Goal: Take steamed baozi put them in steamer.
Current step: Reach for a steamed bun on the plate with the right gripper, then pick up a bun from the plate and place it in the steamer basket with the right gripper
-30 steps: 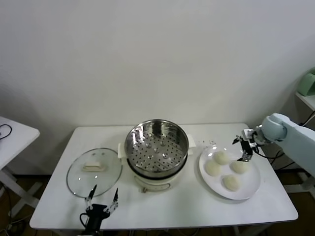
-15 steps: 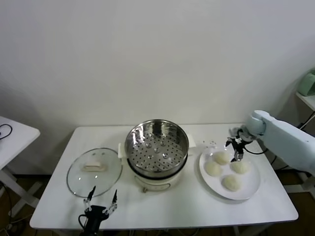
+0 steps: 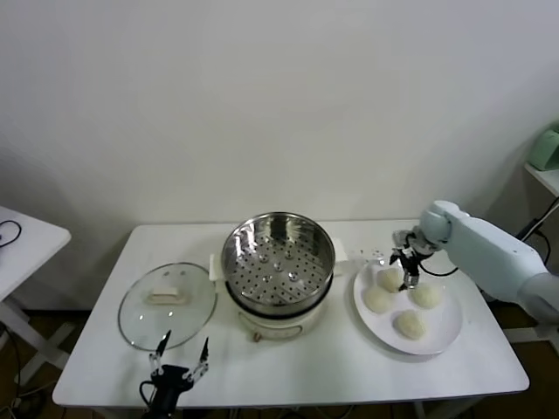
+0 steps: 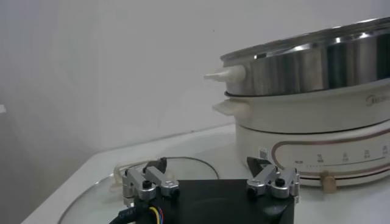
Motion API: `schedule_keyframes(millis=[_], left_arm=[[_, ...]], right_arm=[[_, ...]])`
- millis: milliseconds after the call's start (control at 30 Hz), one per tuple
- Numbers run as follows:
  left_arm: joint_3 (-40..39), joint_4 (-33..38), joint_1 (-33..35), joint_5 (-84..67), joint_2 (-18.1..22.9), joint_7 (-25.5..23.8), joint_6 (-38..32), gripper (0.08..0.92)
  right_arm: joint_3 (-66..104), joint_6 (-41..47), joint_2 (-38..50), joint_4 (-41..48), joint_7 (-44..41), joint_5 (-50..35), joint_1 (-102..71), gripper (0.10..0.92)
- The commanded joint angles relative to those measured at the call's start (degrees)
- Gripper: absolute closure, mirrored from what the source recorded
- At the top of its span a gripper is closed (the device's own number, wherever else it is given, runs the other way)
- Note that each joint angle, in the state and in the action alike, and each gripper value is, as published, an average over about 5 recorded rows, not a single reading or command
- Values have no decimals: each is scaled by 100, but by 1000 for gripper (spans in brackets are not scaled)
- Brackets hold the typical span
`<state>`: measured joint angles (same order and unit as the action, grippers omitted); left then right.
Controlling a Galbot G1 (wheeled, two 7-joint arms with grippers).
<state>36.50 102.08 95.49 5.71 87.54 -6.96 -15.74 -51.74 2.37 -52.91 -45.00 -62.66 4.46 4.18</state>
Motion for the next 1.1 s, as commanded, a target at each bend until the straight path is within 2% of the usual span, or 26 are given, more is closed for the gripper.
schedule_keyframes(millis=[33, 167, 367, 500, 833, 1100], left_arm=[[3, 1, 2, 14, -4, -5, 0, 177], [6, -18, -9, 30, -8, -7, -1, 177], [7, -72, -21, 85, -1, -2, -28, 177], [12, -80, -22, 93, -3, 0, -43, 177], [48, -4, 14, 63, -26, 13, -59, 177], [82, 46, 74, 43, -105, 13, -70, 177]], right_arm=[[83, -48, -149, 184, -17, 116, -47, 204], [138, -98, -171, 244, -5, 214, -44, 240], [168, -179, -168, 241, -38, 210, -30, 359], [100, -215, -52, 37, -68, 58, 88, 393], [-1832, -486, 610, -1613, -193, -1573, 2530, 397], [-2894, -878, 173, -2429, -289, -2656, 4403, 398]])
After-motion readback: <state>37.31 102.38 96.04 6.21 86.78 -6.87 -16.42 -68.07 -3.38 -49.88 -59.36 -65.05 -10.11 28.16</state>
